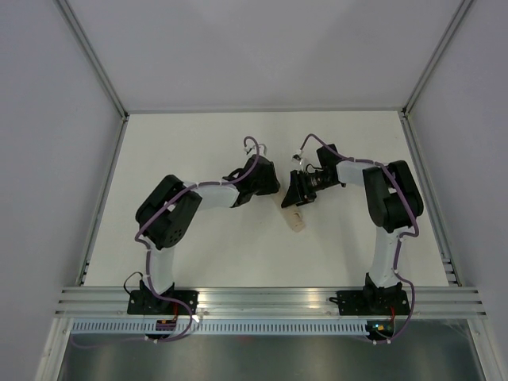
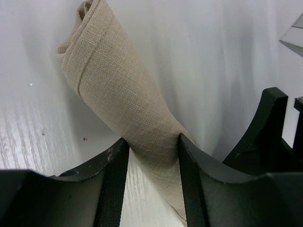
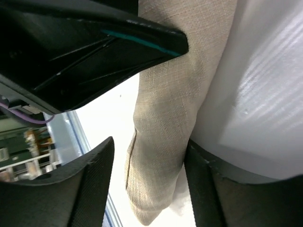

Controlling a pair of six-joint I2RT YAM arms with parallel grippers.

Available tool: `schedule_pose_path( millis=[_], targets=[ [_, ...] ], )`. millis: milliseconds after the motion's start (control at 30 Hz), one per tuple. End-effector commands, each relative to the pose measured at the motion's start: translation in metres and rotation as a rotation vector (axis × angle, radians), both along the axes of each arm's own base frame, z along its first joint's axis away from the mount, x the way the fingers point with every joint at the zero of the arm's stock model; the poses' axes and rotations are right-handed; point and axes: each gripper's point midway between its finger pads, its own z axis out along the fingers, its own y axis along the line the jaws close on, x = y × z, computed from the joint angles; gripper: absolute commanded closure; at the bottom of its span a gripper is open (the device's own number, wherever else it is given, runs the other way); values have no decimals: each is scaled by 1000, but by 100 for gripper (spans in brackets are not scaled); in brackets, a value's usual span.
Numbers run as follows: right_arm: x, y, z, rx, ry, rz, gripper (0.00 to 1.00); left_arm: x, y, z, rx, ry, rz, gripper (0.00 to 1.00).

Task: Fold the napkin, place the utensils inside, and roll it up
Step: Roll the napkin with the utensil

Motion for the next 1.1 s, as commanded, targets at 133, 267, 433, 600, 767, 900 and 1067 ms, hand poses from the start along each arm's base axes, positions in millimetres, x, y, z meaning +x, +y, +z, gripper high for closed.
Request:
schedule_pose_path(
  millis=[133,267,433,600,767,900,1067],
  targets=[
    [18,-29,2,-197,-190,-27,31,1,4,-22,95,58,-115,50],
    [25,-35,15,-194,-233,-48,31,6,5,-24,113,66,-146,49],
    [37,-43,26,-201,-276,-88,32,10,7,-22,182,72,-208,48],
    [43,-51,29,-219,-299,-111,33,19,7,-17,235,72,-258,48],
    [40,-55,27,-234,-310,-114,34,26,8,-15,309,71,-325,48],
    [40,-59,26,-245,-322,-112,34,32,-1,-13,337,58,-410,47],
    [42,-66,27,-247,-327,-128,34,37,-5,-11,357,42,-465,45]
  ],
)
